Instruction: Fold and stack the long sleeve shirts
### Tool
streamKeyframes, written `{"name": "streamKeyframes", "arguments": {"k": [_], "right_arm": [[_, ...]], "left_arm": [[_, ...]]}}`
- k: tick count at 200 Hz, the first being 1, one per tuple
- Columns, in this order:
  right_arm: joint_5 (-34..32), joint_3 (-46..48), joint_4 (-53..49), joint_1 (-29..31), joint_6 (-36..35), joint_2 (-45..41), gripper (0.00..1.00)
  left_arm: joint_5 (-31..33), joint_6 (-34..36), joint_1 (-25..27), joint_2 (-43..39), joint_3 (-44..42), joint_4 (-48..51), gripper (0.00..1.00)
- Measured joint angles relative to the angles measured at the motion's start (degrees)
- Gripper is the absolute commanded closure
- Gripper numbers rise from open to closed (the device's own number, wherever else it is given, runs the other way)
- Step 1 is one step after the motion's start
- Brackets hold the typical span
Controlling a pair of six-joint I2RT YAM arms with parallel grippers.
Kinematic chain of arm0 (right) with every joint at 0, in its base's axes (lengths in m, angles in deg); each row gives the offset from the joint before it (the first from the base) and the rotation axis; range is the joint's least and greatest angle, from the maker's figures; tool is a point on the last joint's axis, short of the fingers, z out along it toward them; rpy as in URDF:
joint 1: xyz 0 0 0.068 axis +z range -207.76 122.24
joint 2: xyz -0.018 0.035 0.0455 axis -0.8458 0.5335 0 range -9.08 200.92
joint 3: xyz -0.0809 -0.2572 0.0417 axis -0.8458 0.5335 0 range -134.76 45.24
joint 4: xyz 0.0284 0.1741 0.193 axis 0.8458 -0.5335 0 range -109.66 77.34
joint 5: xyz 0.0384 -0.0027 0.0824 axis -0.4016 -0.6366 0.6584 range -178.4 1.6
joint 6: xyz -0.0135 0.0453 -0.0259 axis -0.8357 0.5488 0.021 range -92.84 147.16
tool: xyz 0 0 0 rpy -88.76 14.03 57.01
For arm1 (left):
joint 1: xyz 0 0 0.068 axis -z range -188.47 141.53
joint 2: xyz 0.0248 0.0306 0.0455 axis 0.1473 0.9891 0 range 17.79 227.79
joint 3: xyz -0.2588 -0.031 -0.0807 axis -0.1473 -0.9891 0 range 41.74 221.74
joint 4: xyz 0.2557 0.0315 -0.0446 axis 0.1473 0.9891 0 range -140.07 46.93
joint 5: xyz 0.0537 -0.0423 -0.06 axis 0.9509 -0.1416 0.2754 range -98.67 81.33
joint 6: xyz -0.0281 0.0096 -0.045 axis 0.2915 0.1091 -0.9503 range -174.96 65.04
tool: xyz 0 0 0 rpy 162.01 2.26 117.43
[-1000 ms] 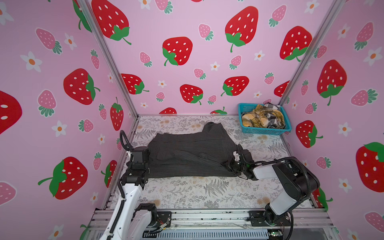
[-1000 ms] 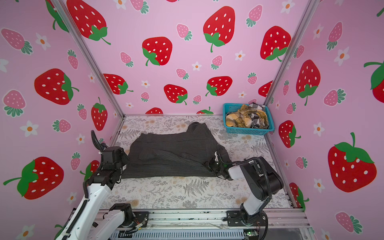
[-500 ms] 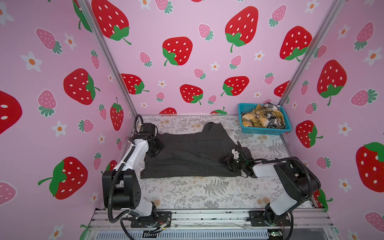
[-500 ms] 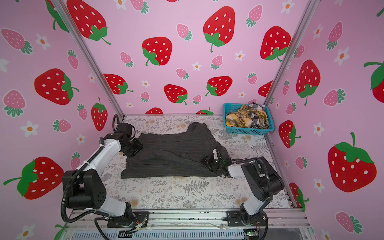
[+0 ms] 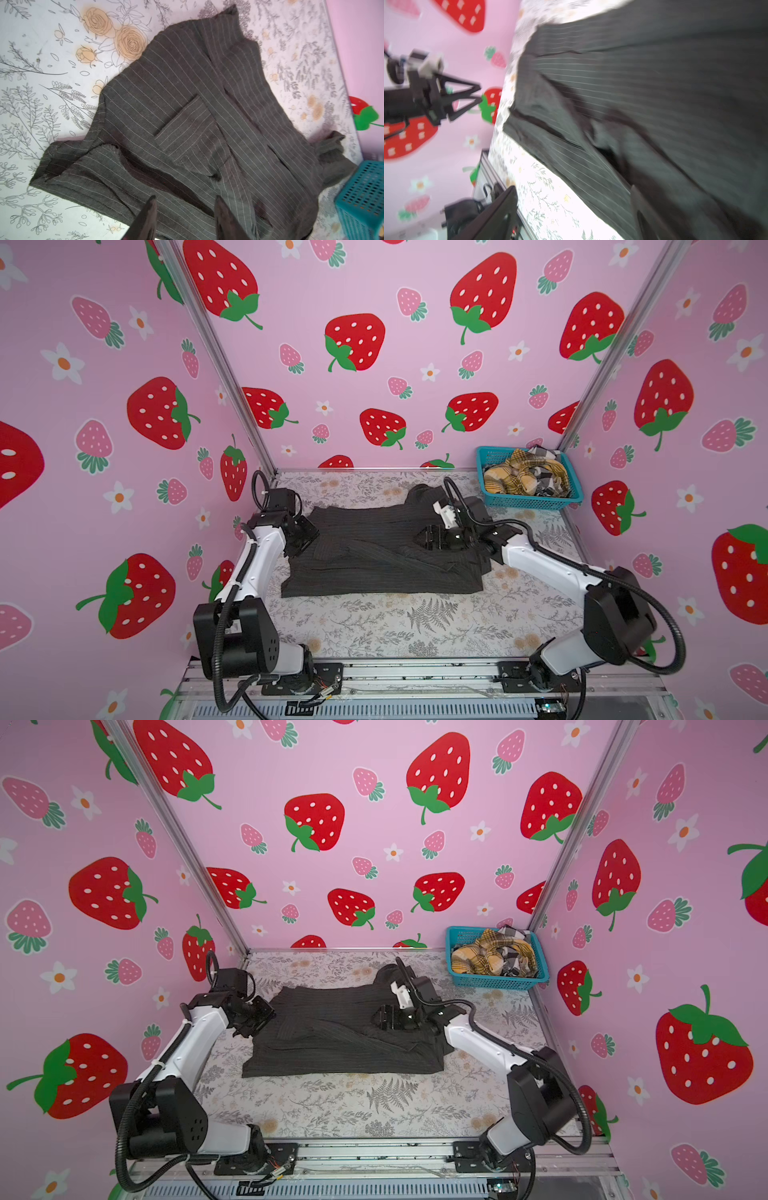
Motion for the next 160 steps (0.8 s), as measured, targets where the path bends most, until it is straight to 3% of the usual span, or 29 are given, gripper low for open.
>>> {"name": "streamKeyframes", "arguments": {"k": [45,76,103,134,160], "right_arm": [[1.7,-31.4,-5.1,4.2,-12.7,28.6,0.2],[2.8,-44.2,-11.0,5.6,-17.7,43.1,0.21],[4.9,-49.7,-14.6,6.4,-19.7,49.7,0.23],[6.8,-54.2,-16.0,7.5,-20.4,51.6,0.37],[8.8,-55.0,-16.6,8.4,-21.1,51.7,0.41]], "left_arm": [[-5.6,0.2,-5.1,-0.9,-7.4,-1.2,0.52],[-7.8,0.8,-6.1,0.4,-8.4,-1.6,0.52],[-9.1,1.3,-6.2,1.0,-8.4,-2.7,0.52],[-9.7,1.5,-6.3,1.5,-8.6,-3.2,0.52],[-10.0,1.6,-6.4,1.5,-9.2,-3.6,0.52]]}}
